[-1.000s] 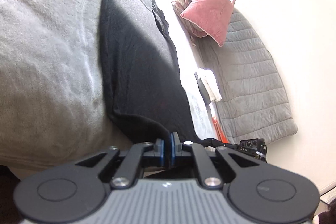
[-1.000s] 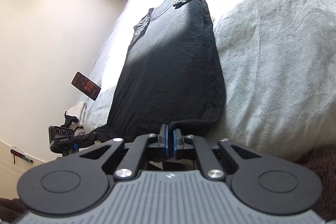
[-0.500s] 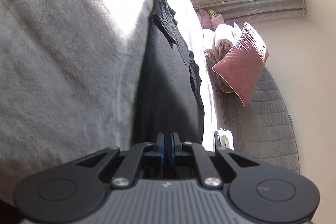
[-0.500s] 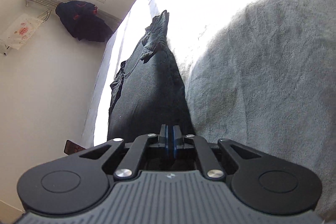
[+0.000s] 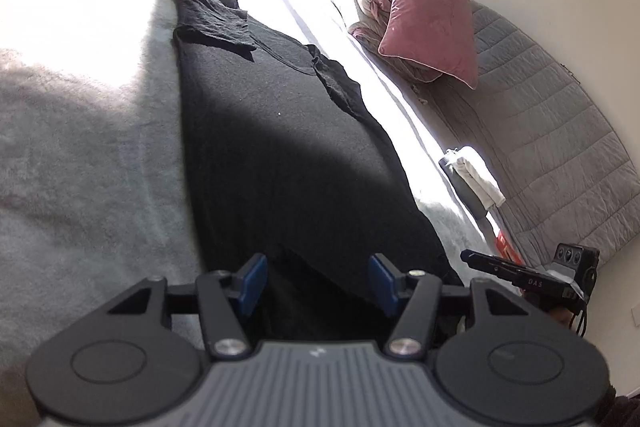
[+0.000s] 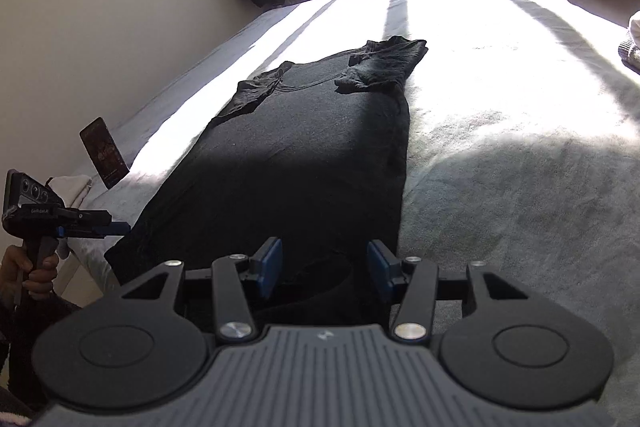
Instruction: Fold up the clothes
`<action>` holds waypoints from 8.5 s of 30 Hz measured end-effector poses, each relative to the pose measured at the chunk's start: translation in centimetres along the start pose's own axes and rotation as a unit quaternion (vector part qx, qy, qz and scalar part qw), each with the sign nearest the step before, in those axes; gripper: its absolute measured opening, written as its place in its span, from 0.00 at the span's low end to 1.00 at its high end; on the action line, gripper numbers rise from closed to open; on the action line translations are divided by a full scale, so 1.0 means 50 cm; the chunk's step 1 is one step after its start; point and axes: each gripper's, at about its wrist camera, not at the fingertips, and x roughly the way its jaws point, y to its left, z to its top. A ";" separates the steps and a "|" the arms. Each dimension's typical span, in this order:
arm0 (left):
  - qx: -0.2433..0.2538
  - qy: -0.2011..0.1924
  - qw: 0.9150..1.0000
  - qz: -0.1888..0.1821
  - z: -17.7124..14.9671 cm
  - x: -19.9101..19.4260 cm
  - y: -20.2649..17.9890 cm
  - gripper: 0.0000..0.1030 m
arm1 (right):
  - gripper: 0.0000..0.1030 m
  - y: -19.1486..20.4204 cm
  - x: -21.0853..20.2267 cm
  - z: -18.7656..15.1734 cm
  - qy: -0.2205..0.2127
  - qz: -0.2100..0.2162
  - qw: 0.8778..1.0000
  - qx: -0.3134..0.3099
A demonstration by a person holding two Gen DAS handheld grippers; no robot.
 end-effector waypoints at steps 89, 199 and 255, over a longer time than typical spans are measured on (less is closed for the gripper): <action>0.053 -0.247 0.954 0.159 0.291 0.129 0.076 0.04 | 0.03 -0.074 0.244 0.222 -0.215 -0.168 0.961 -0.051; -0.033 -0.017 0.993 0.110 0.110 0.110 0.040 0.81 | 0.48 -0.131 0.130 0.078 0.013 -0.024 0.977 0.209; -0.044 -0.045 0.980 0.187 0.123 0.048 0.038 0.68 | 0.56 -0.067 0.075 0.130 -0.014 -0.086 0.989 0.118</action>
